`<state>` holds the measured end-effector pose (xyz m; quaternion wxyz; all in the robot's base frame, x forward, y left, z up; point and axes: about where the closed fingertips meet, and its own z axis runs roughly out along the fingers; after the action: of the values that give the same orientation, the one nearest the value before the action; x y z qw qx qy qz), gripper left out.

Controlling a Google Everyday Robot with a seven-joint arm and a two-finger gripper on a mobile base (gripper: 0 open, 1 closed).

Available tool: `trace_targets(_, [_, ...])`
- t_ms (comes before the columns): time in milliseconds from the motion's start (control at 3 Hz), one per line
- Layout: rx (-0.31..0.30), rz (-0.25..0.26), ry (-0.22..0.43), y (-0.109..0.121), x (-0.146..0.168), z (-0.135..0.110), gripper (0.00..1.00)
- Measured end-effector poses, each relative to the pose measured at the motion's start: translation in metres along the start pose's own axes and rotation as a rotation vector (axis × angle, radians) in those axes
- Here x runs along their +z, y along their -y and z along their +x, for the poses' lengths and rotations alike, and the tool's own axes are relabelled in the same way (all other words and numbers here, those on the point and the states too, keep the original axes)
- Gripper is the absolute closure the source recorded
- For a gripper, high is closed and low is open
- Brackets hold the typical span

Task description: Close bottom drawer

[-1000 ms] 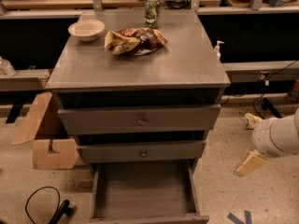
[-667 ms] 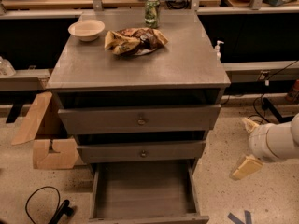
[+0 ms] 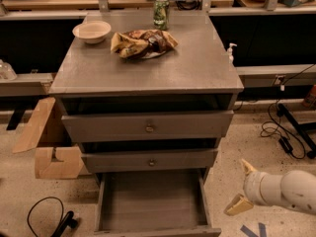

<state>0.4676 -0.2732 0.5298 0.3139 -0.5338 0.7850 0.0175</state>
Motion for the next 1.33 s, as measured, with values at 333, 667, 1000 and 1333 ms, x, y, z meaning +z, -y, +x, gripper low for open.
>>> trace_targets(333, [0.015, 0.019, 0.071, -0.018, 0.053, 0.028, 0.00])
trace_targets(667, [0.046, 0.004, 0.119, -0.039, 0.097, 0.052, 0.18])
trace_targets(1000, [0.076, -0.016, 0.127, -0.054, 0.118, 0.068, 0.41])
trace_targets(1333, [0.075, -0.020, 0.130, -0.056, 0.119, 0.066, 0.72])
